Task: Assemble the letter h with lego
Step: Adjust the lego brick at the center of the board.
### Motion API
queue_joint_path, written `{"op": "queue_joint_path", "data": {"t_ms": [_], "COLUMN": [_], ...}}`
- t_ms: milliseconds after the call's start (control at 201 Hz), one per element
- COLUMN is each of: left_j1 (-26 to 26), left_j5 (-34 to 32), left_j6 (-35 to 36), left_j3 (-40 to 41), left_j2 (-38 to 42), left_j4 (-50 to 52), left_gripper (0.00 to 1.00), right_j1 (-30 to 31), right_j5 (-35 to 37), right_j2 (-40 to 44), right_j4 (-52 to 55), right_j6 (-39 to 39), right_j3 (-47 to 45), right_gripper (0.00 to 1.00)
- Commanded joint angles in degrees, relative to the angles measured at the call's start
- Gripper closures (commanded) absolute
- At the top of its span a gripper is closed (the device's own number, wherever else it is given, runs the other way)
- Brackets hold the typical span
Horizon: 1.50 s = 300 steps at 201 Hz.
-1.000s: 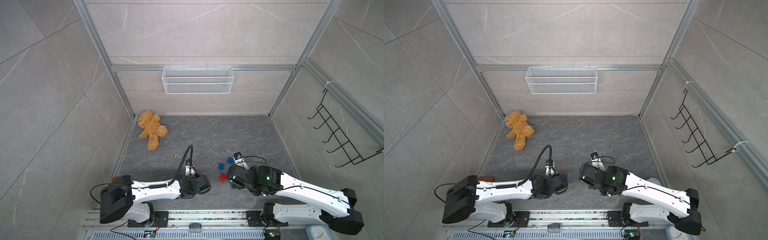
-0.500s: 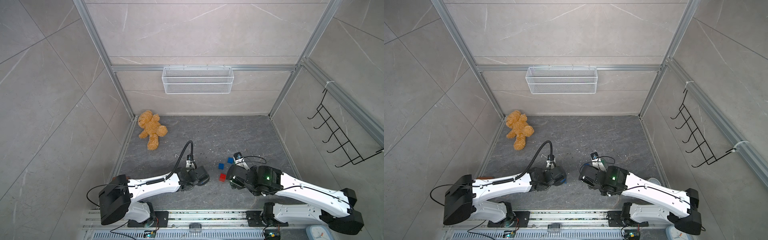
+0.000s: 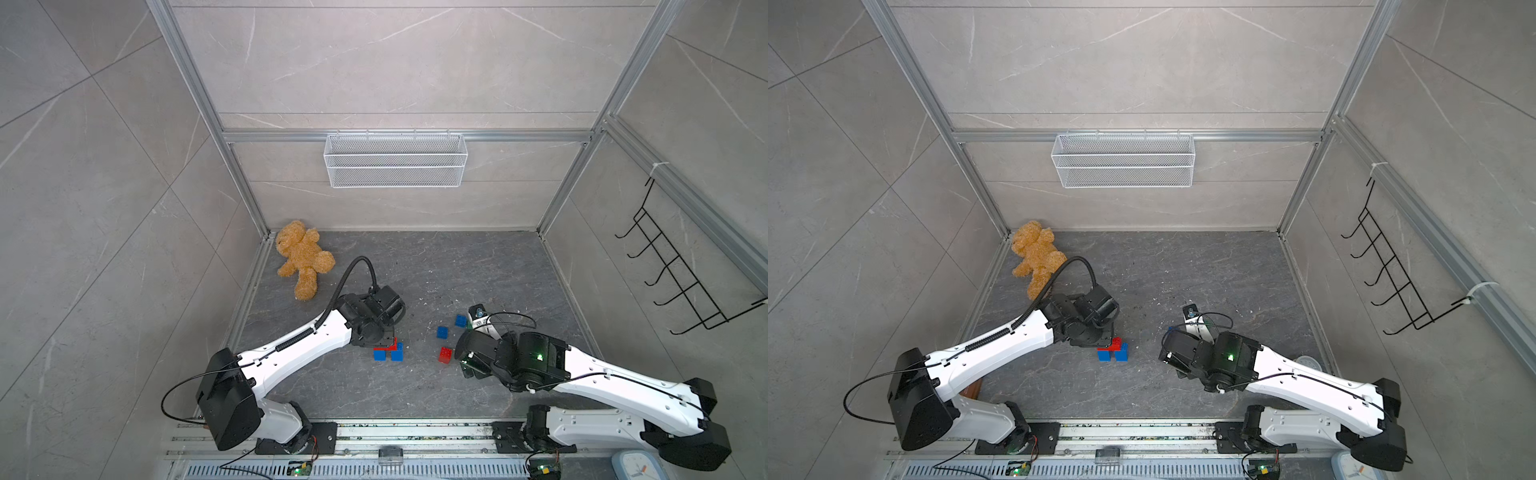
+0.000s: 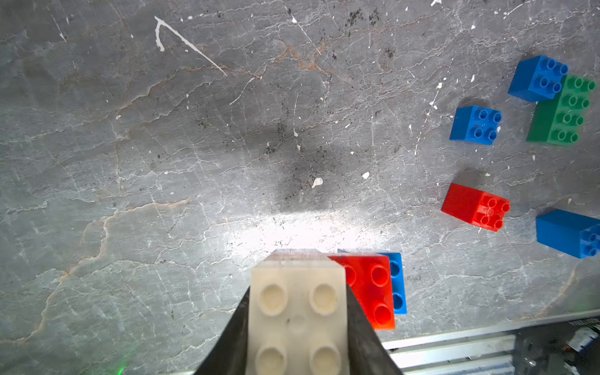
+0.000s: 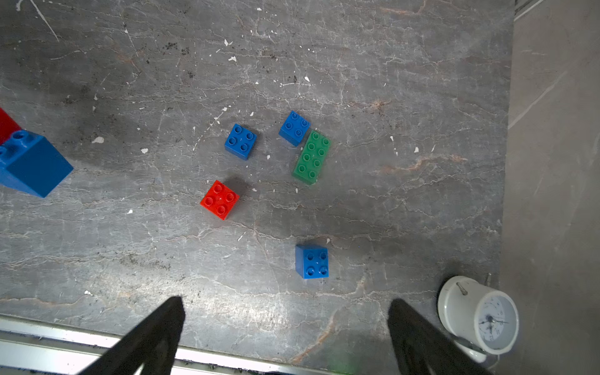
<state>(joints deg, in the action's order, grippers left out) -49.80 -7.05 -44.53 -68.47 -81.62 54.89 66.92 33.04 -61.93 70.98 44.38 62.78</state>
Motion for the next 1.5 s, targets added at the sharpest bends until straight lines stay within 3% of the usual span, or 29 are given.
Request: {"op": "queue_joint_path", "data": {"t_ms": [0,299,693,1107,1491], "left_j1": [1.96,8.08,12.93,15.93,18.6], "left_j5": [7.2,17.89,13.95,15.6,15.97], "left_j6": [2.4,2.96,12.67,21.06,24.28], "left_j3": [-4.08,-5.63,-12.36,-20.88,-22.72], "left_j2": [-1.66,-4.49,-14.33,-25.44,-30.64], "left_j4": [6.44,7.7,13.99,17.37,19.02], "left_gripper": [1.0,1.0,1.0,1.0,1.0], "right_j1": [0.41,0.4,0.48,1.01,1.63], "right_j5": [0.32,0.36,0.36,0.21,0.54], "right_j2": [1.35,1.7,1.55,1.94,1.91], "right_j4": [1.54,1.17,0.83,0.54,0.56], "right_j6": [1.11,1.04,1.02,1.05,1.25], "right_j3": [-0.1,-0.28,-0.56,-0.84,-0.91], "right_gripper": [0.0,0.0,0.0,0.0,0.0]}}
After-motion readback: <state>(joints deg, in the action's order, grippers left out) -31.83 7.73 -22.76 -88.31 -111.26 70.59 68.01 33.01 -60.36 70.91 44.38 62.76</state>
